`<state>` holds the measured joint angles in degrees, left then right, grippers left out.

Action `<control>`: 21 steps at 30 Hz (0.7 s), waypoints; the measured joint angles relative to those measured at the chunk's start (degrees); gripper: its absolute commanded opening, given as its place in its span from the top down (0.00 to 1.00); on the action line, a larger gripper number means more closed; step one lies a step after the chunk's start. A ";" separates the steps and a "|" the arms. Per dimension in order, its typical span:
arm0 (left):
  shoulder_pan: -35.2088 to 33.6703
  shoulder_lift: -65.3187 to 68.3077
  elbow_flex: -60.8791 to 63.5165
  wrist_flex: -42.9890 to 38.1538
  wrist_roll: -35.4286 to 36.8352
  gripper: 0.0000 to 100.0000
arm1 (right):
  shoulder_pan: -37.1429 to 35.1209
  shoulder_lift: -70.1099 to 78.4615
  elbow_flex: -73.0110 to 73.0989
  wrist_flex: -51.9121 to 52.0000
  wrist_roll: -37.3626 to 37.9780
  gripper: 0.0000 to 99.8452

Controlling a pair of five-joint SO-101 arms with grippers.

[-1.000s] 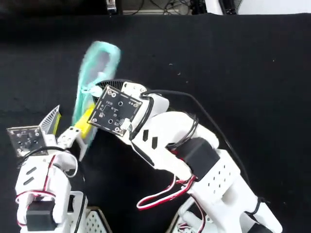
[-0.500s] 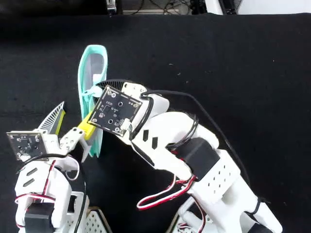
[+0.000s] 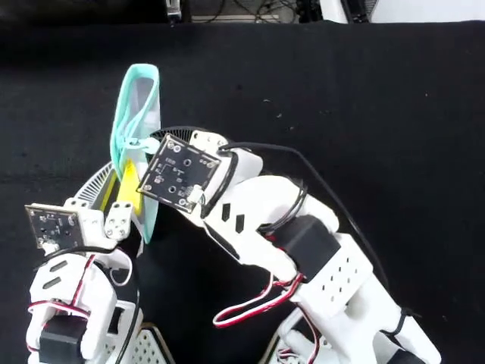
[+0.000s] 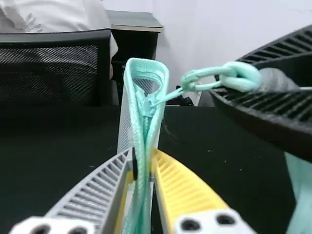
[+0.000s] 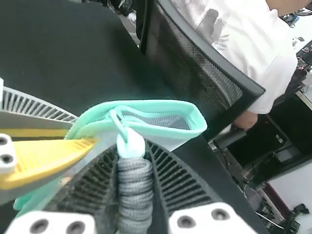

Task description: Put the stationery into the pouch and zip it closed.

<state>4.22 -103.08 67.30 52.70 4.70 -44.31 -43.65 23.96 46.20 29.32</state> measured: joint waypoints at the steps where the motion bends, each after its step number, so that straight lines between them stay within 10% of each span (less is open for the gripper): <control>1: 0.26 0.00 0.00 0.00 -0.35 0.97 | 0.00 -0.09 0.26 0.00 0.00 0.96; 6: 0.44 0.00 0.00 0.00 -2.11 0.97 | -1.85 -0.18 2.02 0.00 0.00 0.87; 21: 0.53 0.00 0.00 0.00 -2.20 0.97 | -3.96 -0.26 2.37 -2.29 0.00 0.99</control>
<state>4.75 -103.08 67.30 52.70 2.51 -48.26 -43.91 26.33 43.91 29.32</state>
